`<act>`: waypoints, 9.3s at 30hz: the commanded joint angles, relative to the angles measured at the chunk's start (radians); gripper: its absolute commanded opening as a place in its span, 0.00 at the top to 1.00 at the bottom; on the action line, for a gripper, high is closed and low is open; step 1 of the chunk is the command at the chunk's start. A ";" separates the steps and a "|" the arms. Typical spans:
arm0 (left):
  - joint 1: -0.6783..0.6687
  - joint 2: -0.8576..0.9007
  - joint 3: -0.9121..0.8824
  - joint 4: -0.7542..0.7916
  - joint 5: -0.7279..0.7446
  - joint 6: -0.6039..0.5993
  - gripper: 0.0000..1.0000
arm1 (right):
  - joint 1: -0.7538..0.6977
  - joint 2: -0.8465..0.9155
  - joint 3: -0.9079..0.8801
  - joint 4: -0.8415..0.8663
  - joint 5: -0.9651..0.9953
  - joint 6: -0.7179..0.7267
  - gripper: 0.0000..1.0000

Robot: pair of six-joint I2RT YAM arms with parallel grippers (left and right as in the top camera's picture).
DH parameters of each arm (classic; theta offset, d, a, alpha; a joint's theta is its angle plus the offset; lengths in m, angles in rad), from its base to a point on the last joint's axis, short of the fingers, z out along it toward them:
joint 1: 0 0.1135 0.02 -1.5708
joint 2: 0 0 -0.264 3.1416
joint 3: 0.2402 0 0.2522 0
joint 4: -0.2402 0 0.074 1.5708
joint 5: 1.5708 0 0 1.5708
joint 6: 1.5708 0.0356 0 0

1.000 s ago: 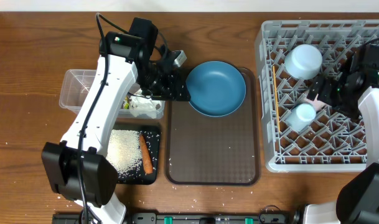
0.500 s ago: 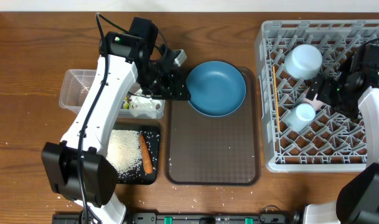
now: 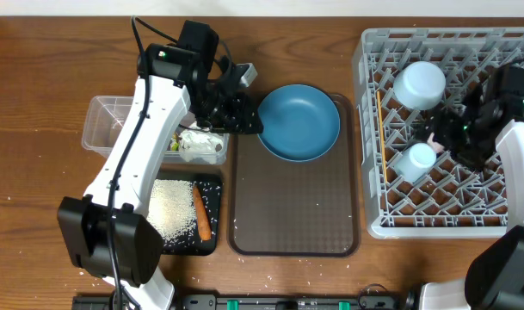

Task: Sort waste into correct bins and load items into the dishwasher rack
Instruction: 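Move the right gripper left to the blue plate on the brown tray, then grasp the blue plate rim with the right gripper, then lift the blue plate and carry it right into the rack, then set the plate upright in the rack and open the right gripper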

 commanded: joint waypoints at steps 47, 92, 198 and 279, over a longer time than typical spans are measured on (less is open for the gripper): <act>0.267 0.005 -0.010 0.028 -0.051 -0.076 0.05 | 1.022 0.216 0.011 0.642 0.504 0.097 0.24; 0.267 0.005 -0.010 0.028 -0.051 -0.076 0.05 | 1.023 0.404 0.011 0.453 0.459 0.088 0.59; 0.267 0.005 -0.010 0.028 -0.051 -0.076 0.05 | -0.490 0.256 0.181 0.504 -1.276 -0.255 0.99; 0.267 0.005 -0.010 0.028 -0.051 -0.076 0.05 | 0.157 -0.031 0.183 -0.051 0.149 -0.106 0.01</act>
